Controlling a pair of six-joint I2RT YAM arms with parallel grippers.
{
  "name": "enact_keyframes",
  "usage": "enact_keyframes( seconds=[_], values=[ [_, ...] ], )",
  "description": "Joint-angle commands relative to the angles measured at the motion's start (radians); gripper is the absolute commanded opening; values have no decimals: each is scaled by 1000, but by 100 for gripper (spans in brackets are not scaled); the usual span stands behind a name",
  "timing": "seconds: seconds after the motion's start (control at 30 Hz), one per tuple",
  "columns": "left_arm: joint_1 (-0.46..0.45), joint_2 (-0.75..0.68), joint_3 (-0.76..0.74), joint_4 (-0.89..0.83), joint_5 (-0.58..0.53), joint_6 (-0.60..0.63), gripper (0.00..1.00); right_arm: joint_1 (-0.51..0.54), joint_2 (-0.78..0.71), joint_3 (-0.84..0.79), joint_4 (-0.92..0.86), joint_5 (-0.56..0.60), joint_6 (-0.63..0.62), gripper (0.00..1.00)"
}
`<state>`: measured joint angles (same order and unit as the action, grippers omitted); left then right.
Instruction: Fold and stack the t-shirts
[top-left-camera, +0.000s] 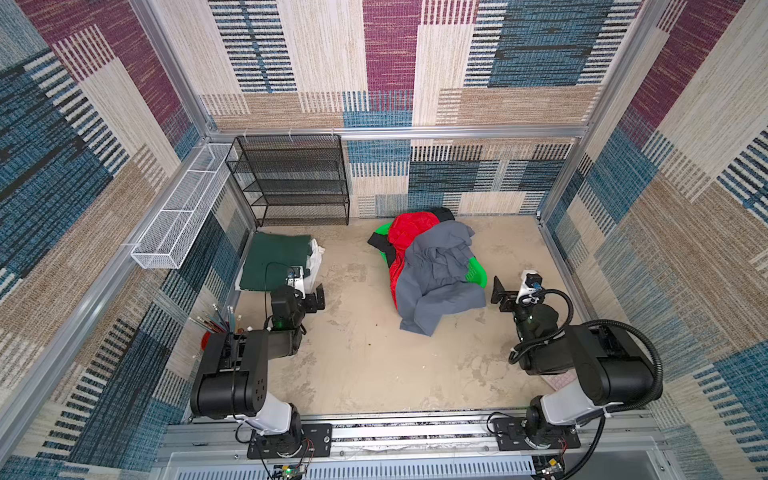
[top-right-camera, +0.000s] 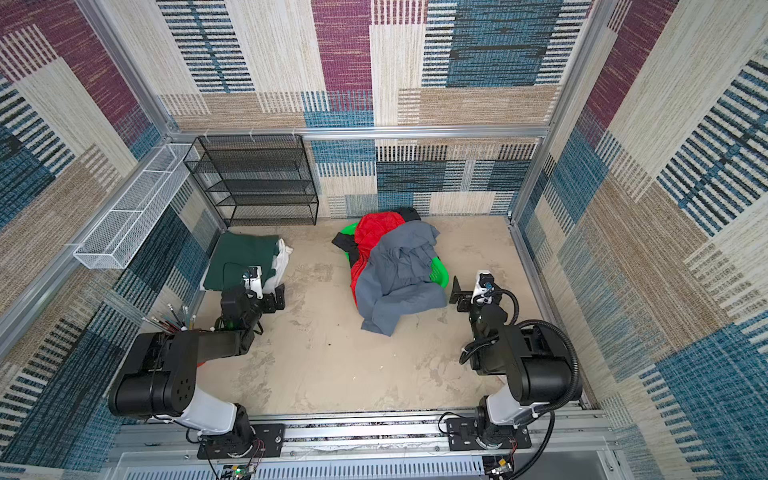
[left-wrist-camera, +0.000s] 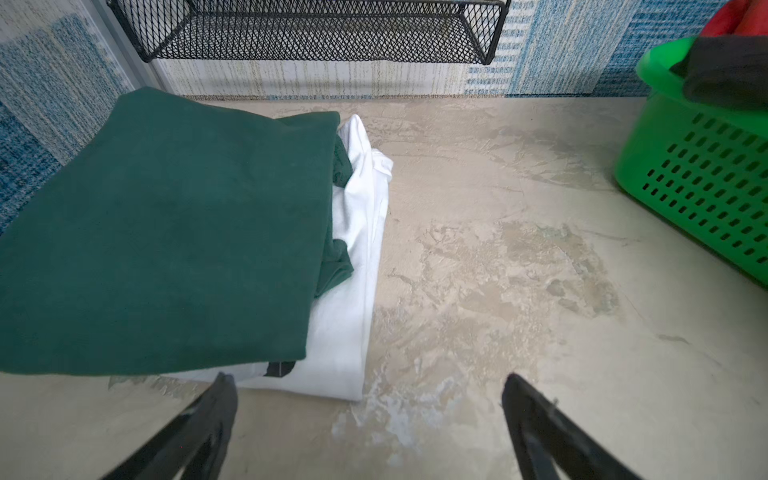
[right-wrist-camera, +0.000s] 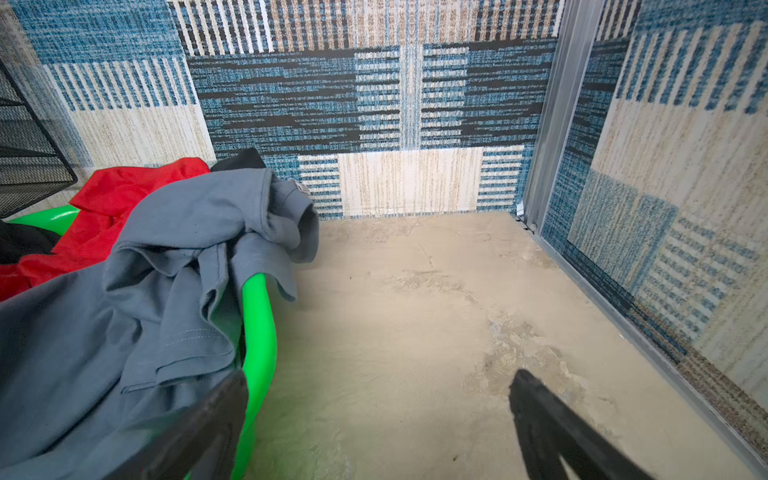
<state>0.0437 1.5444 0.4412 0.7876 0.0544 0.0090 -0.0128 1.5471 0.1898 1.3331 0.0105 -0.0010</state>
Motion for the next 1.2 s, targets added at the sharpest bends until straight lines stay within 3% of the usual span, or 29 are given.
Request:
enact_keyframes(
  seconds=[0.0, 0.73, 0.93, 1.17],
  values=[
    [1, -1, 2, 9, -3, -5, 100, 0, -1, 3, 22, 0, -7, 98],
    [15, -1, 2, 9, 21, -12, 100, -2, 3, 11, 9, 0, -5, 98],
    [-19, -57, -58, 70, -73, -6, 100, -1, -4, 16, -4, -10, -10, 98],
    [-47, -180, -7, -152, -127, -12, 100, -1, -94, 66, -172, 88, 28, 99]
  ],
)
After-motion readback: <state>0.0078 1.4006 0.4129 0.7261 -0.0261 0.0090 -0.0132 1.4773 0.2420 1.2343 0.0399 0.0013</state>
